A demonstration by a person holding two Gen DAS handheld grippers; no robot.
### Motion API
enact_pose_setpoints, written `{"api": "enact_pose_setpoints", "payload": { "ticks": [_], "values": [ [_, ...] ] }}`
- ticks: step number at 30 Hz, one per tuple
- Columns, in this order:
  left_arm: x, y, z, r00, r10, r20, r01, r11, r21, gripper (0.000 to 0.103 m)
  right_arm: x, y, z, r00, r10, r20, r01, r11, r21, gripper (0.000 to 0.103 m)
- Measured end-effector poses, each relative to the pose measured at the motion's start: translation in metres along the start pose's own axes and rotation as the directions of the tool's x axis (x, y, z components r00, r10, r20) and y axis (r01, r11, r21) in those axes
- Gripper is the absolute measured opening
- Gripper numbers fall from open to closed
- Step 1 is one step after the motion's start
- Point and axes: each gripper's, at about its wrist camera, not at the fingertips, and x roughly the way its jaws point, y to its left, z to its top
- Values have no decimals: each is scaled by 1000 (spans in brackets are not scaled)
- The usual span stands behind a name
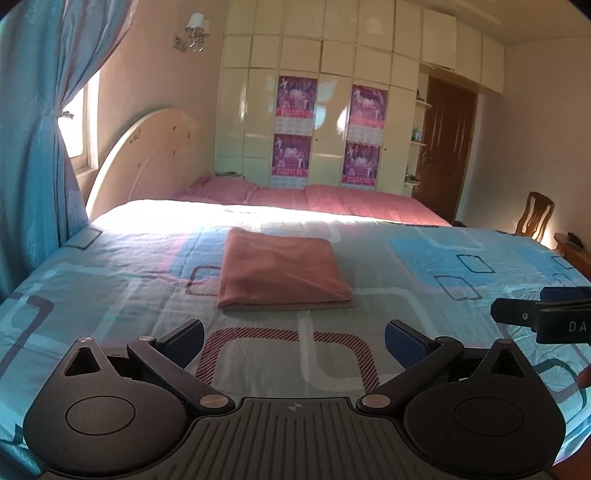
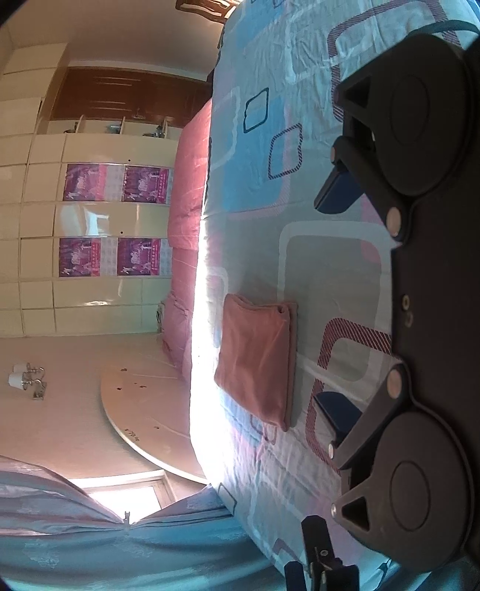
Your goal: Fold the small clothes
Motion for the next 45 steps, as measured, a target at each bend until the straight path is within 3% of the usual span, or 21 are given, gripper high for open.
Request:
{"api": "enact_pose_setpoints", "payload": {
  "ticks": [14, 45],
  "values": [
    [-20, -9, 6, 999, -11, 32, 10, 1000, 5, 103, -14, 0, 2, 999, -8, 38, 8, 1000, 4, 102],
    [-14, -13, 14, 999, -14, 44, 14, 1000, -2, 103, -10, -2, 8, 999, 3, 44, -3, 1000, 4, 102]
  ]
}}
